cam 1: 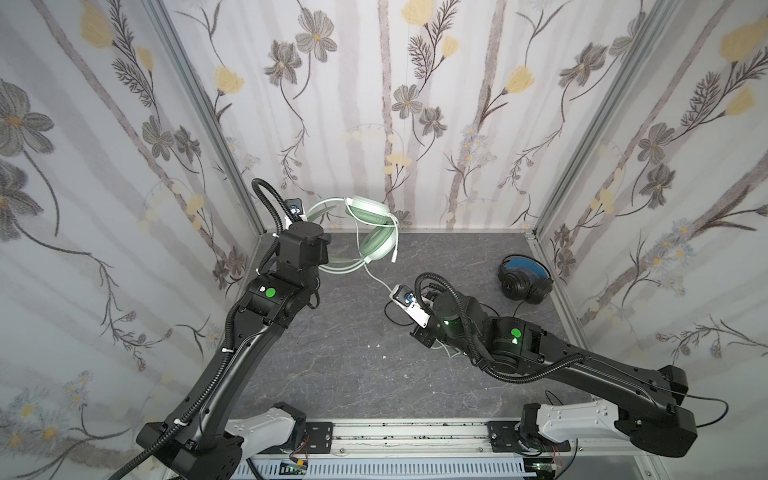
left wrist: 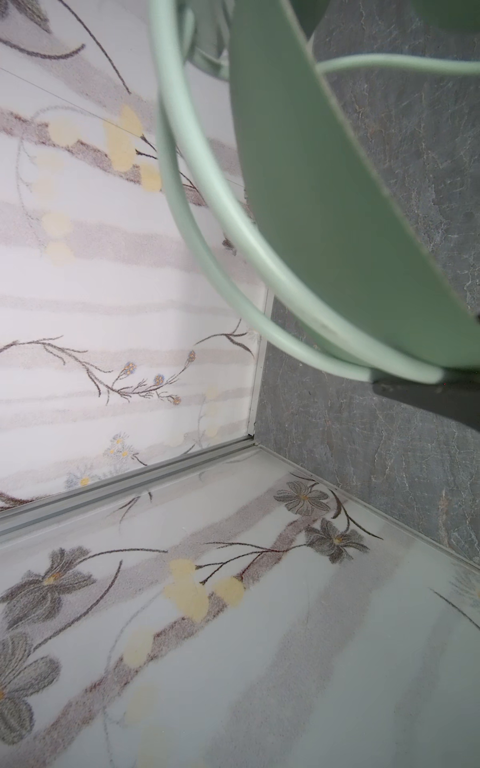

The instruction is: Wrap the headphones

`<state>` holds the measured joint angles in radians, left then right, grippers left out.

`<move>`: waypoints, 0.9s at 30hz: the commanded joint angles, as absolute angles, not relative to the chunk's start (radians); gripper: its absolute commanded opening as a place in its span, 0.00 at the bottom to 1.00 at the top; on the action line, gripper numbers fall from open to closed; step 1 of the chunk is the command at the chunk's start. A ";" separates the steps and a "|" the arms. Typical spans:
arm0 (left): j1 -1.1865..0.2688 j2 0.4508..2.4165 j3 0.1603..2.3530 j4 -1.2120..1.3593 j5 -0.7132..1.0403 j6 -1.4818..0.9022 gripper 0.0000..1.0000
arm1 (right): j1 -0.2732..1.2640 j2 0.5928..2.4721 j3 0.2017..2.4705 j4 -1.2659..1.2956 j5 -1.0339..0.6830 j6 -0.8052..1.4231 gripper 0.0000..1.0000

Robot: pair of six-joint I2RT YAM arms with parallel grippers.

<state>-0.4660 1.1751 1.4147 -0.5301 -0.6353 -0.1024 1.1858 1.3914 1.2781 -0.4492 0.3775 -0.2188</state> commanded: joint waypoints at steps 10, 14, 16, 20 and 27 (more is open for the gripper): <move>-0.532 1.165 1.392 -0.577 -0.580 0.008 0.00 | 1.226 1.494 1.544 -0.615 0.417 -0.461 0.00; -0.547 1.175 1.402 -0.615 -0.554 0.033 0.00 | 1.250 1.540 1.621 -0.637 0.425 -0.498 0.00; -0.557 1.176 1.400 -0.627 -0.545 0.053 0.00 | 1.257 1.559 1.653 -0.644 0.445 -0.512 0.00; -0.577 1.154 1.370 -0.624 -0.495 0.129 0.00 | 1.258 1.571 1.669 -0.638 0.510 -0.534 0.01; -0.585 1.113 1.325 -0.646 -0.440 0.275 0.00 | 1.246 1.576 1.663 -0.624 0.601 -0.555 0.06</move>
<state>-0.5854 1.1271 1.3312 -0.6697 -0.4736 0.1967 1.2499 1.5703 1.6577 -0.6697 0.5362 -0.5331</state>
